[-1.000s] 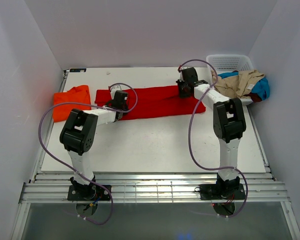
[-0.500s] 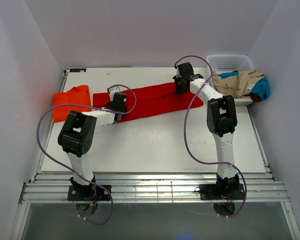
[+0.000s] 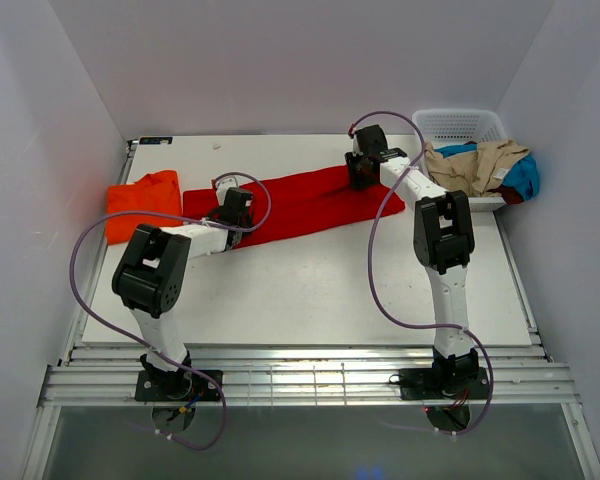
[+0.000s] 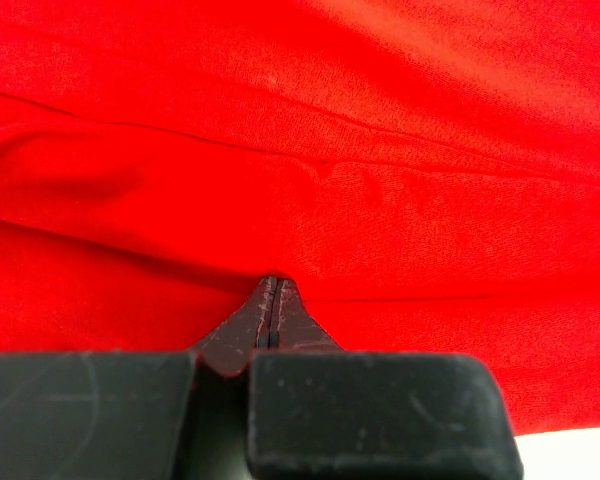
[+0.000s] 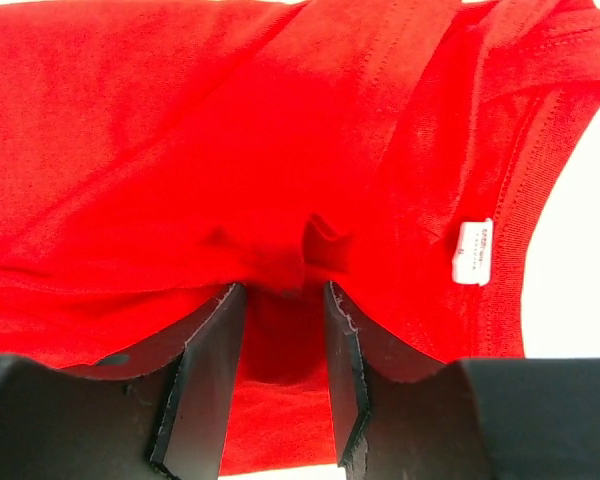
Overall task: Fold and stack the t-shirts
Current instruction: Fold the other side of the tshirt into a rectangle
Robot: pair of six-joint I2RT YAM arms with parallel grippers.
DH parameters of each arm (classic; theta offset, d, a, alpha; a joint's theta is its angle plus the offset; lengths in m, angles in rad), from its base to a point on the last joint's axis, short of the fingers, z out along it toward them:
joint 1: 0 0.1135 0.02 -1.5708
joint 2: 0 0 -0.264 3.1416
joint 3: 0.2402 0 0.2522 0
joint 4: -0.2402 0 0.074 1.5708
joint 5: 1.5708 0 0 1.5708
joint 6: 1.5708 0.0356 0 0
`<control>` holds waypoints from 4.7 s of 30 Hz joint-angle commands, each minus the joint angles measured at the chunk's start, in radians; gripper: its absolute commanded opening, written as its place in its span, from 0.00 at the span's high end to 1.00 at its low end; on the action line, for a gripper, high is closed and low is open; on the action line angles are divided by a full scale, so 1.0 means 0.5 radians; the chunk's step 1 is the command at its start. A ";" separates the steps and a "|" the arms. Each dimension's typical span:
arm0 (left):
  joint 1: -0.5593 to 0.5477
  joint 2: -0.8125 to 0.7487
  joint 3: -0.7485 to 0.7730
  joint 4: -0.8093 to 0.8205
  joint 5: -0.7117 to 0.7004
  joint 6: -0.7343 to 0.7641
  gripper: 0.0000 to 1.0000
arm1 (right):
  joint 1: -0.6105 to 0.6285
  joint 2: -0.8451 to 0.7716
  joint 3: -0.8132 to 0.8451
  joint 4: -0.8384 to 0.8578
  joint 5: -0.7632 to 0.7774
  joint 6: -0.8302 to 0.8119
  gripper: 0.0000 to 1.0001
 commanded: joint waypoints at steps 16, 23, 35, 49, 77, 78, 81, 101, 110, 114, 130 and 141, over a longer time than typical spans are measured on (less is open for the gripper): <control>-0.005 0.014 -0.165 -0.394 -0.007 0.016 1.00 | -0.008 -0.084 0.022 0.142 -0.168 -0.050 0.66; -0.005 0.023 -0.178 -0.391 -0.001 0.013 1.00 | -0.005 -0.093 0.012 0.206 -0.208 -0.059 0.76; -0.005 0.051 -0.199 -0.385 0.018 0.004 1.00 | 0.007 -0.069 -0.028 0.492 -0.285 -0.050 0.84; -0.005 0.094 -0.205 -0.375 0.024 0.013 1.00 | 0.044 0.023 0.043 0.563 -0.284 -0.056 0.75; -0.005 -0.035 -0.224 -0.394 -0.007 0.013 1.00 | 0.081 0.122 0.098 0.749 -0.235 -0.105 0.83; -0.005 -0.035 -0.230 -0.394 -0.007 0.010 1.00 | 0.099 0.112 0.098 0.771 -0.235 -0.102 0.83; -0.005 -0.035 -0.236 -0.394 -0.007 0.004 1.00 | 0.130 0.088 0.095 0.838 -0.168 -0.099 0.83; -0.008 -0.106 -0.248 -0.400 0.042 -0.003 0.95 | 0.154 0.314 0.322 0.474 0.056 -0.243 0.42; -0.005 -0.121 -0.242 -0.421 0.024 0.004 0.95 | 0.154 0.370 0.295 0.446 0.028 -0.228 0.44; -0.005 -0.127 -0.239 -0.427 0.015 0.000 0.95 | 0.154 0.379 0.304 0.449 0.038 -0.228 0.63; -0.005 -0.106 -0.233 -0.434 0.033 -0.012 0.96 | 0.219 0.094 0.092 0.697 -0.002 -0.213 0.84; -0.005 -0.112 -0.248 -0.434 0.030 -0.009 0.96 | 0.249 0.219 0.285 0.664 -0.174 -0.105 0.83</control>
